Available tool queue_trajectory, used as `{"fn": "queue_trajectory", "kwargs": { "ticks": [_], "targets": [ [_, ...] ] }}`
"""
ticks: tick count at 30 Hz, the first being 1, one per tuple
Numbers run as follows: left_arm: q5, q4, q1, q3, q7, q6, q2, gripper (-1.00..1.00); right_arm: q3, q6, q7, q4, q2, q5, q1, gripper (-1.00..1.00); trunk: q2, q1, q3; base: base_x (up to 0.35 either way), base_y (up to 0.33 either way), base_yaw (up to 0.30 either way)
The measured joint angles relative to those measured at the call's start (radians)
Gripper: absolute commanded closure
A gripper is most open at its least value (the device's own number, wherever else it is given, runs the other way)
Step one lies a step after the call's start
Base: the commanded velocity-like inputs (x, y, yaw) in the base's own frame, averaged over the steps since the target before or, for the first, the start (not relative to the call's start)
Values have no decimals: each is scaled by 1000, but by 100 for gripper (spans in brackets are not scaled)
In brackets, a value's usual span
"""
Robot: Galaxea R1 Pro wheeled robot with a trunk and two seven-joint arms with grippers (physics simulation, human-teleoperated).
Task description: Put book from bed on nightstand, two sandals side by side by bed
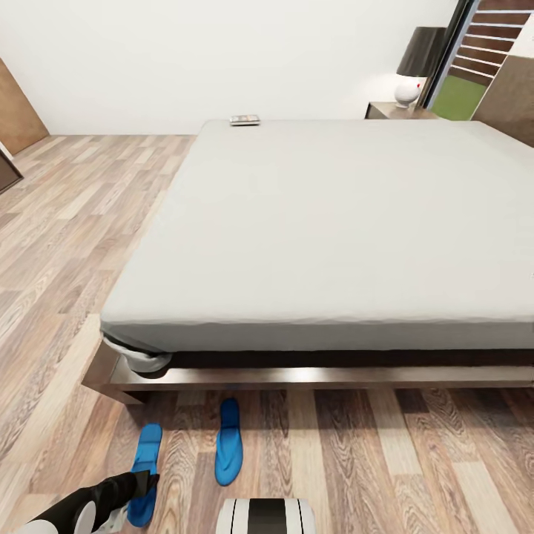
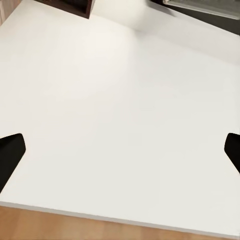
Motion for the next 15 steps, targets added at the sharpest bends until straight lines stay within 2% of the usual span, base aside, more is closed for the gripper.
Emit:
{"fn": "queue_trajectory", "kwargs": {
  "ticks": [15],
  "targets": [
    [0, -9, 0, -1, 0, 1, -8, 100, 0, 0, 0, 0, 1, 0, 0, -100, 0, 0, 0, 0, -6, 0]
  ]
}}
